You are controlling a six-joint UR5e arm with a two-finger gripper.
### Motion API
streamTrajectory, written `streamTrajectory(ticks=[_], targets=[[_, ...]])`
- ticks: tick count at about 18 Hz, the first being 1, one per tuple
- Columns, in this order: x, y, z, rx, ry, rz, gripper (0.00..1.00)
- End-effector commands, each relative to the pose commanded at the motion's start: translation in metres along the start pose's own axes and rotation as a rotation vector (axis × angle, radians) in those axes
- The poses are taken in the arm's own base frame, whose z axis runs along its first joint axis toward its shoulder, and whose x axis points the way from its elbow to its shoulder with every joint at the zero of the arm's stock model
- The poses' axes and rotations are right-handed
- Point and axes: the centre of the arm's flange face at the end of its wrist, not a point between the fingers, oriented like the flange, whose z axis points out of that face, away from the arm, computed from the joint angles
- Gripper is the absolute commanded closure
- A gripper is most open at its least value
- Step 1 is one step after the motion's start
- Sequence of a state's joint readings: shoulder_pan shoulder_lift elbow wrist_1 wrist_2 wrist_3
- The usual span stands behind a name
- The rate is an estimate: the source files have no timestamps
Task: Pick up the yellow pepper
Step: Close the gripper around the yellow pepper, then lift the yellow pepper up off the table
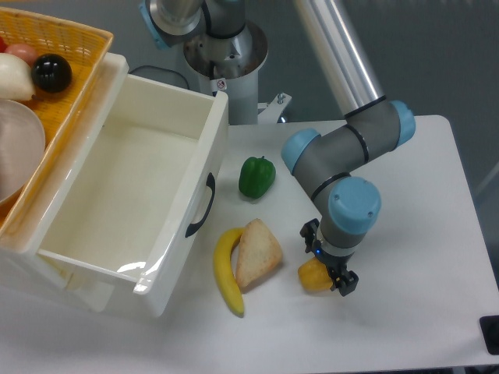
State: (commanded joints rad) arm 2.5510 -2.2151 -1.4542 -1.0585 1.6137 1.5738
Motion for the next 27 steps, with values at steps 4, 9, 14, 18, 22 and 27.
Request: streamTrajectory(ticks=[4, 9, 14, 18, 22, 27], targets=[[-0.001, -0.002, 0.007, 0.002, 0.005, -0.003, 0.08], [-0.002, -0.002, 0.007, 0.003, 0.003, -0.003, 0.48], [-0.003, -0.001, -0.004, 0.026, -0.014, -0.013, 0.68], [-0.005, 0.003, -0.025, 0.031, -0.045, -0.046, 0.71], [-0.012, 0.012, -0.060, 0.048, -0.101, -0.074, 0.71], [-0.006, 0.041, -0.087, 0.061, -0.095, -0.116, 0.71]])
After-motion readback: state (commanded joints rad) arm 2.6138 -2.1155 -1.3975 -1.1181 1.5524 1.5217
